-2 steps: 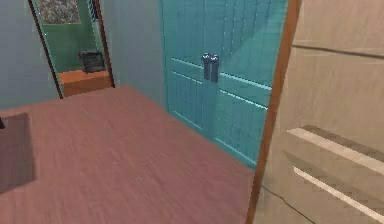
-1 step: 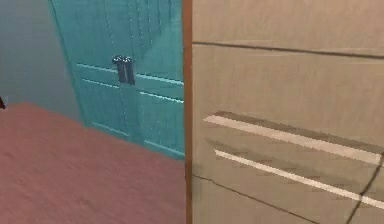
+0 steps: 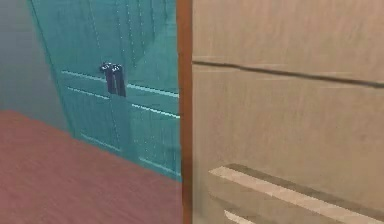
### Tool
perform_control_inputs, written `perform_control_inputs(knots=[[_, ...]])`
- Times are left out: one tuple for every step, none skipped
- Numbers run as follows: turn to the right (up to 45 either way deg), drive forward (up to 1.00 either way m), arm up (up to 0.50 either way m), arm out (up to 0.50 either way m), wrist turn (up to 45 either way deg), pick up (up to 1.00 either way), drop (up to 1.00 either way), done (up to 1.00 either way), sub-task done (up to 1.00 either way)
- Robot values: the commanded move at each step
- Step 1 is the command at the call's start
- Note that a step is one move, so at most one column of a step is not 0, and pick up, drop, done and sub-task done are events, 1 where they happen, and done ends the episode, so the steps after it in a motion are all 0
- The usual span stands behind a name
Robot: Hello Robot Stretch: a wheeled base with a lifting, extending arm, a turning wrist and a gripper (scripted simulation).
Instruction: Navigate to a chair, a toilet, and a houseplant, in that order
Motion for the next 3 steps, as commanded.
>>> perform_control_inputs(knots=[[-45.0,0.0,0.0,0.0,0.0,0.0,0.0,0.0,0.0],[-12.0,0.0,0.0,0.0,0.0,0.0,0.0,0.0,0.0],[0.0,0.6,0.0,0.0,0.0,0.0,0.0,0.0,0.0]])
